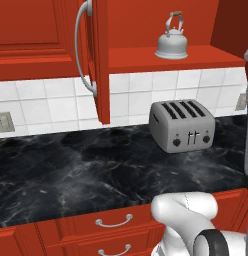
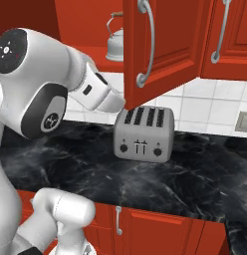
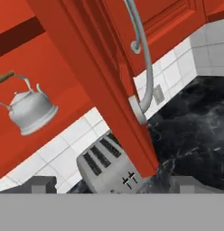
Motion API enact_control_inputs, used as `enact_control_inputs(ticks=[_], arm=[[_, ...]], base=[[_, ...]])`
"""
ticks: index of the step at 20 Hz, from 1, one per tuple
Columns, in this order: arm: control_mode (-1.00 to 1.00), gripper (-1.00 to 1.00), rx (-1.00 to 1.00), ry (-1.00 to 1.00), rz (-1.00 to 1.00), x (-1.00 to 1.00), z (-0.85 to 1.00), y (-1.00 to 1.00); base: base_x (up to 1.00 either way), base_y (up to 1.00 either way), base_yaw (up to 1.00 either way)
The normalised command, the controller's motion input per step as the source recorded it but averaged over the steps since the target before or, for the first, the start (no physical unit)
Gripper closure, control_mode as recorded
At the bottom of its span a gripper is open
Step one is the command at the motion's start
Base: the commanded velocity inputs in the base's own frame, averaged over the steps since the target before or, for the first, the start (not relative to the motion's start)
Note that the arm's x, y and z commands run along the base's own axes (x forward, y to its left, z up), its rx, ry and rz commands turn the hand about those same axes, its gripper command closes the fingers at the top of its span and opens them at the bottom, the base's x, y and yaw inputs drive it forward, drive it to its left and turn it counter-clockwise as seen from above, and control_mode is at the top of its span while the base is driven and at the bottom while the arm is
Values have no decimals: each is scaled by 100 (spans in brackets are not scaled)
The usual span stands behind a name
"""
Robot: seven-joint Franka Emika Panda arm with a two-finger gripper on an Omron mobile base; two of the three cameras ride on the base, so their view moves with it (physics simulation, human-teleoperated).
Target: Open the cabinet, pick the kettle from the cabinet, and place it in the sink.
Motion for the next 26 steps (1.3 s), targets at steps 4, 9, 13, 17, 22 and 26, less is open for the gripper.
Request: enact_control_inputs(ticks=[4,9,13,17,22,26], arm=[[-100,-100,13,1,-17,22,-3,28],[-100,-100,18,1,-25,28,-2,25],[-100,-100,21,0,-34,35,-11,19],[-100,-100,26,0,-40,40,-15,14],[-100,-100,30,-13,-32,37,-27,5],[-100,-100,4,-20,-31,37,-20,-1]], base=[[0,0,0],[0,0,0],[0,0,0],[0,0,0],[0,0,0],[0,0,0]])
